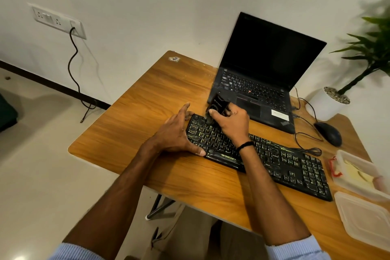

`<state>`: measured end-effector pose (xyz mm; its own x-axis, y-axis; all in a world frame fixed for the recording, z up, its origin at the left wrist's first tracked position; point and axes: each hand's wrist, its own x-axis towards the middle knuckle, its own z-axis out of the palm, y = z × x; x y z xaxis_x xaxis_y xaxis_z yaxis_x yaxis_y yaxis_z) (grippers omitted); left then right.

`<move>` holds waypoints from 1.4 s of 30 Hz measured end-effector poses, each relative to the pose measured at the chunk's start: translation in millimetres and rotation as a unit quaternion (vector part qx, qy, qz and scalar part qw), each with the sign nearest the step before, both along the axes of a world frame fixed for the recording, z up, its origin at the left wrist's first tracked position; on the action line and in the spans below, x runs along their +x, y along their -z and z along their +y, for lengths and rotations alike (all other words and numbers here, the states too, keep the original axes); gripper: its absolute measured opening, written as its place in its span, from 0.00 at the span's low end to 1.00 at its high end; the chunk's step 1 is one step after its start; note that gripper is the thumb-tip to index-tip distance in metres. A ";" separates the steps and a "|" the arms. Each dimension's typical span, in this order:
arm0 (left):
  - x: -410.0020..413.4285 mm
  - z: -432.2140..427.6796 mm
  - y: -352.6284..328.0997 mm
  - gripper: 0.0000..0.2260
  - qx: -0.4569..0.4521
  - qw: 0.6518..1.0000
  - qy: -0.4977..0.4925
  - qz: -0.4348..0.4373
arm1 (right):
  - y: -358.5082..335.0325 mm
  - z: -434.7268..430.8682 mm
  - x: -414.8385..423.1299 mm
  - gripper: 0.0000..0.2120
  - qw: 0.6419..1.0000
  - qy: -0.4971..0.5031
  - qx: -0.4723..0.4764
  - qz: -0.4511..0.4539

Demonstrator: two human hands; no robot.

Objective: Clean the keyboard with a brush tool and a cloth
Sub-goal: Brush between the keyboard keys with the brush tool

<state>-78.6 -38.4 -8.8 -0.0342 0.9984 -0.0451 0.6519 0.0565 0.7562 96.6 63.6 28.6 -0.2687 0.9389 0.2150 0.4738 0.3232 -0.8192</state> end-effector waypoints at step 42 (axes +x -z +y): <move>-5.2 1.7 6.5 0.73 -0.011 1.000 0.000 -0.010 | -17.1 11.3 -8.0 0.20 0.986 -0.139 -0.077 -0.042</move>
<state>-83.8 -36.7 -15.3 -0.0339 0.9972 -0.0671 0.6374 0.0733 0.7671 88.5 74.9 45.7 -0.5308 0.8465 0.0410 0.4533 0.3244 -0.8302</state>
